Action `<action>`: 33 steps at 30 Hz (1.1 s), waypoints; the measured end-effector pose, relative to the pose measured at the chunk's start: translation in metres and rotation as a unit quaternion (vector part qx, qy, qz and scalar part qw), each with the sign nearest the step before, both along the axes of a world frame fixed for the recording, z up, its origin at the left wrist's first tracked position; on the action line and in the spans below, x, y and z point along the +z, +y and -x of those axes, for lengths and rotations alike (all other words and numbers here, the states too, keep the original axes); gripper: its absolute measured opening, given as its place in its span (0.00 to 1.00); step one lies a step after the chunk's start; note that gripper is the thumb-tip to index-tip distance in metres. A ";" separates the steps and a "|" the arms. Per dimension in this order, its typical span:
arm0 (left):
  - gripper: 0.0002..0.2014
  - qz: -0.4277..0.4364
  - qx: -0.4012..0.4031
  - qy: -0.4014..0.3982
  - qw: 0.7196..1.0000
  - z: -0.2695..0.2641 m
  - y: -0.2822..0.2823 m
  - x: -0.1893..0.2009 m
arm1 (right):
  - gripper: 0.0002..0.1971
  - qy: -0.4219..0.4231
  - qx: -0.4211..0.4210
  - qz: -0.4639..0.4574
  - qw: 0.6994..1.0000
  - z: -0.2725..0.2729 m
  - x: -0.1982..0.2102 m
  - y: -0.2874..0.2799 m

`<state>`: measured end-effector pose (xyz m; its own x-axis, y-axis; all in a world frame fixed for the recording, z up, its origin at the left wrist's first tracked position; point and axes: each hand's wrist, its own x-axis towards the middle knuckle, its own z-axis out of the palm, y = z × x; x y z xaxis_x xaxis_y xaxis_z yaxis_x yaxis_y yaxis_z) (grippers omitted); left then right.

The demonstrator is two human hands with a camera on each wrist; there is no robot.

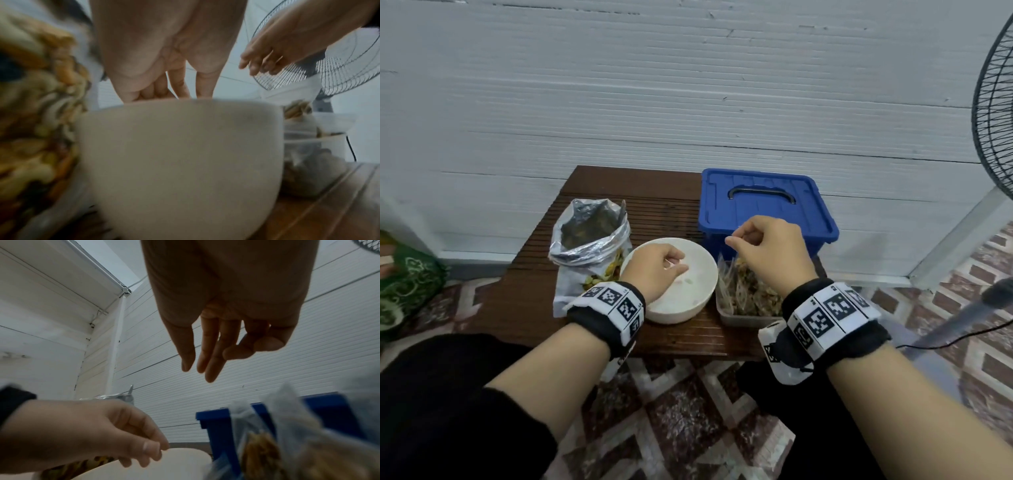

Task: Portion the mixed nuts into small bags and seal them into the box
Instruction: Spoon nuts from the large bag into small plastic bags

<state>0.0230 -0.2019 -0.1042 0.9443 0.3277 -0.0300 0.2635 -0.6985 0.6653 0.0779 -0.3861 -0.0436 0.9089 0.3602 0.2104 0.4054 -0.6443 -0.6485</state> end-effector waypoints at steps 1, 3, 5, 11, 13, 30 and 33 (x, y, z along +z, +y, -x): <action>0.16 -0.013 -0.008 0.030 0.999 0.000 0.005 -0.005 | 0.07 -0.010 0.015 -0.011 1.000 0.004 -0.003 0.005; 0.24 -0.041 -0.030 0.088 0.995 -0.001 0.011 -0.014 | 0.04 -0.027 0.051 -0.034 0.998 0.011 -0.010 0.016; 0.29 -0.089 -0.049 0.133 0.986 -0.003 0.013 -0.021 | 0.03 -0.041 0.075 -0.048 0.995 0.016 -0.021 0.025; 0.39 -0.190 -0.107 0.226 0.949 -0.012 0.010 -0.021 | 0.04 -0.071 0.104 -0.063 0.990 0.025 -0.048 0.040; 0.36 -0.211 -0.114 0.233 0.943 -0.012 0.010 -0.022 | 0.05 -0.078 0.106 -0.062 0.989 0.026 -0.053 0.041; 0.04 0.079 -0.050 -0.049 0.994 -0.002 0.017 -0.005 | 0.20 -0.166 0.068 -0.022 0.984 0.021 -0.076 0.040; 0.02 0.201 -0.007 -0.082 0.976 0.001 0.016 0.006 | 0.26 -0.114 0.049 -0.051 0.991 0.023 -0.072 0.040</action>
<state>0.0217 -0.1857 -0.0984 0.9516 0.3074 -0.0025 0.1234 -0.3743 0.9191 0.0550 -0.3466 -0.1155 0.7956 0.4103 0.4458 0.6058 -0.5307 -0.5927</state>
